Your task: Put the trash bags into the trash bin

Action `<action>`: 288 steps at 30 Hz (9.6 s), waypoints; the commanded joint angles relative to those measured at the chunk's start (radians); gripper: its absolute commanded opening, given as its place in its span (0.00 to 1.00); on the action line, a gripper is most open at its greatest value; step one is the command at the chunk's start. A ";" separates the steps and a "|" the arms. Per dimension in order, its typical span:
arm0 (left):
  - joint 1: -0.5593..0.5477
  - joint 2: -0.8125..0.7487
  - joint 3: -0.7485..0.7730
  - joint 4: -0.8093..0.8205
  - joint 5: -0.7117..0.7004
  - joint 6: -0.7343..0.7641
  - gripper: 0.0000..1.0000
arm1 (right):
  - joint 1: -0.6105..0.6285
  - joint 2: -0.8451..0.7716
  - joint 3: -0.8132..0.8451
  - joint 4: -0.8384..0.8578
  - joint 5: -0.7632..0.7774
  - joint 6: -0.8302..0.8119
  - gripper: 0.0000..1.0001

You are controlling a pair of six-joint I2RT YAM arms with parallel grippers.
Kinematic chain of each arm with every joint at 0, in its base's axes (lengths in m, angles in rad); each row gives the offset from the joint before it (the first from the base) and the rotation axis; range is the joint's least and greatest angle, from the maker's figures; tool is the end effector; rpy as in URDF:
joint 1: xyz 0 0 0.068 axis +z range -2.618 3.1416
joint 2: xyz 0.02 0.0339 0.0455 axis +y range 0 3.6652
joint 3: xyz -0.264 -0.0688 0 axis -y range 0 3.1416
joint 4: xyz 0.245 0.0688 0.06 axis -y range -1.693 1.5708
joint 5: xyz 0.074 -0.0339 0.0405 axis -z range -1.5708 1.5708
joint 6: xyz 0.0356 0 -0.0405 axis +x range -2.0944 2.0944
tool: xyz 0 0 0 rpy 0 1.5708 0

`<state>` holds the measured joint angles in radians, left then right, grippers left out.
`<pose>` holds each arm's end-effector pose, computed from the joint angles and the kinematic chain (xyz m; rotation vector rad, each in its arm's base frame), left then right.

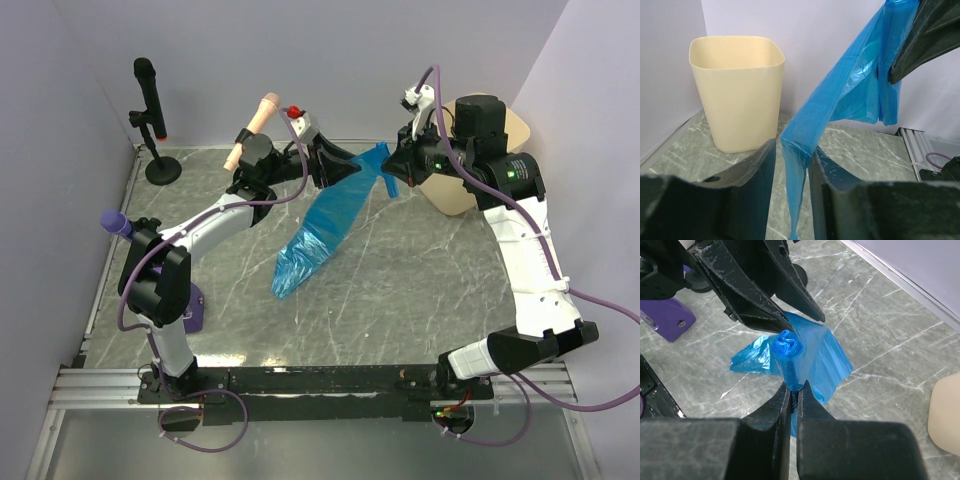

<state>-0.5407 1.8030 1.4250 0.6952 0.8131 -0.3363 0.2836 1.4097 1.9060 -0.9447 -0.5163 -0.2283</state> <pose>0.3503 -0.2405 0.3665 0.8750 1.1788 -1.2317 0.2438 0.0894 0.4980 -0.8161 1.8253 0.5549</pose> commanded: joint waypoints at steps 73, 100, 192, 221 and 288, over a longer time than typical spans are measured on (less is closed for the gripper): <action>0.053 -0.344 -0.022 -0.465 -0.294 0.143 0.01 | -0.311 -0.294 -0.964 0.232 0.390 -0.261 0.70; 0.131 -0.281 0.371 -0.303 -0.207 -0.325 0.01 | 0.216 0.107 -0.517 0.899 -0.163 0.124 0.99; -0.326 -0.194 -0.885 0.647 -0.342 1.813 0.87 | -0.208 0.055 -0.792 0.873 -0.887 1.403 0.00; -0.332 -0.334 -0.718 0.482 -0.842 1.183 0.84 | -0.258 0.066 -0.792 0.938 -0.900 1.379 0.00; 0.024 -0.162 -0.158 -0.540 0.363 -0.082 0.01 | -0.391 -0.101 -0.686 0.205 -0.478 0.076 0.74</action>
<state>-0.5591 1.6981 1.2091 0.2996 1.0634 -0.4397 -0.1043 1.4807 1.2015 -0.4885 -1.1213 0.2920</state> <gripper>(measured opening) 0.014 0.707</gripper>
